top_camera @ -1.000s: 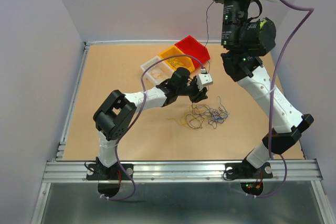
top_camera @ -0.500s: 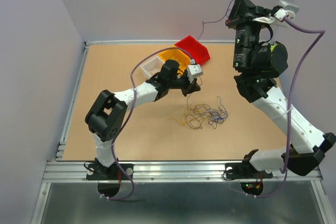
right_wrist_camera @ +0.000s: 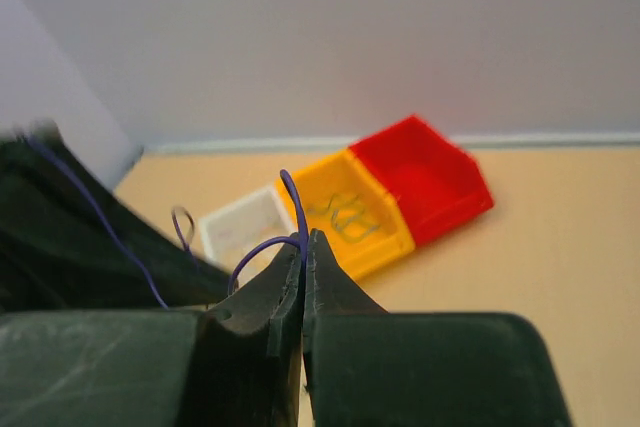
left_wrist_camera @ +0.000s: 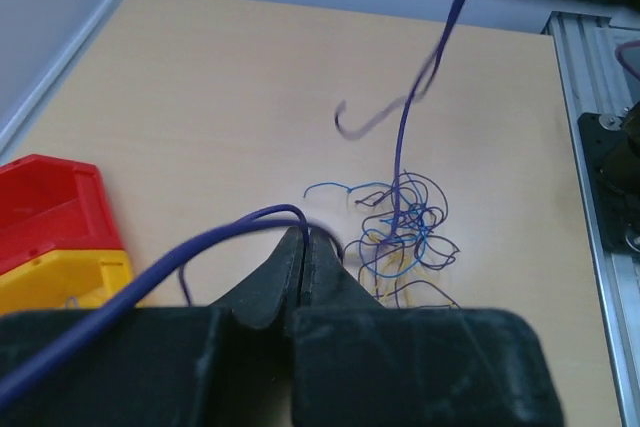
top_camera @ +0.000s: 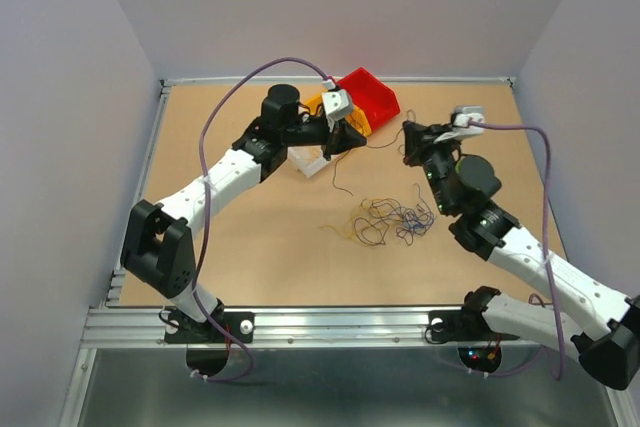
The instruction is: Untangle the cables
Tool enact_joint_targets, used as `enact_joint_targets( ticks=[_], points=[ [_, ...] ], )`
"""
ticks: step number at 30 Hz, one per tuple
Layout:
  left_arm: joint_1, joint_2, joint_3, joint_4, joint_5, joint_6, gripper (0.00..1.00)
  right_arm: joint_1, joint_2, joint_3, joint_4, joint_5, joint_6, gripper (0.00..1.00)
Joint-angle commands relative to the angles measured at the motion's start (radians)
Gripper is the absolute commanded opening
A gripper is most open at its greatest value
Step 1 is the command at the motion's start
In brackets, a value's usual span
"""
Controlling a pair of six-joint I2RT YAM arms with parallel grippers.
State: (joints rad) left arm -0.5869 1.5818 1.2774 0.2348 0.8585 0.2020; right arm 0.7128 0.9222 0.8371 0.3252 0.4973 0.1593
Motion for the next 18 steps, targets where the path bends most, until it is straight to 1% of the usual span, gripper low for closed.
enact_joint_targets(
  ticks=[1, 5, 9, 10, 13, 15, 18],
  points=[
    [0.035, -0.048, -0.01, 0.008, 0.066, -0.026, 0.0, -0.001, 0.067, -0.056, 0.003, -0.248, 0.052, 0.01],
    [0.036, -0.054, -0.019, 0.02, 0.077, -0.049, 0.0, -0.001, 0.128, -0.089, 0.086, -0.338, 0.059, 0.01],
    [0.042, -0.057, -0.024, 0.035, 0.102, -0.081, 0.0, -0.001, 0.21, -0.105, 0.139, -0.465, 0.049, 0.01],
    [0.044, -0.065, -0.038, 0.058, 0.108, -0.087, 0.0, 0.0, 0.224, -0.108, 0.153, -0.536, 0.046, 0.01],
    [0.047, -0.095, -0.079, 0.118, 0.114, -0.104, 0.0, -0.001, 0.251, -0.122, 0.213, -0.6, 0.054, 0.01],
    [0.048, -0.118, -0.11, 0.158, 0.12, -0.105, 0.0, -0.001, 0.25, -0.136, 0.235, -0.592, 0.074, 0.01],
    [0.05, -0.155, -0.171, 0.234, 0.096, -0.116, 0.0, -0.001, 0.236, -0.177, 0.296, -0.579, 0.095, 0.06]
  ],
)
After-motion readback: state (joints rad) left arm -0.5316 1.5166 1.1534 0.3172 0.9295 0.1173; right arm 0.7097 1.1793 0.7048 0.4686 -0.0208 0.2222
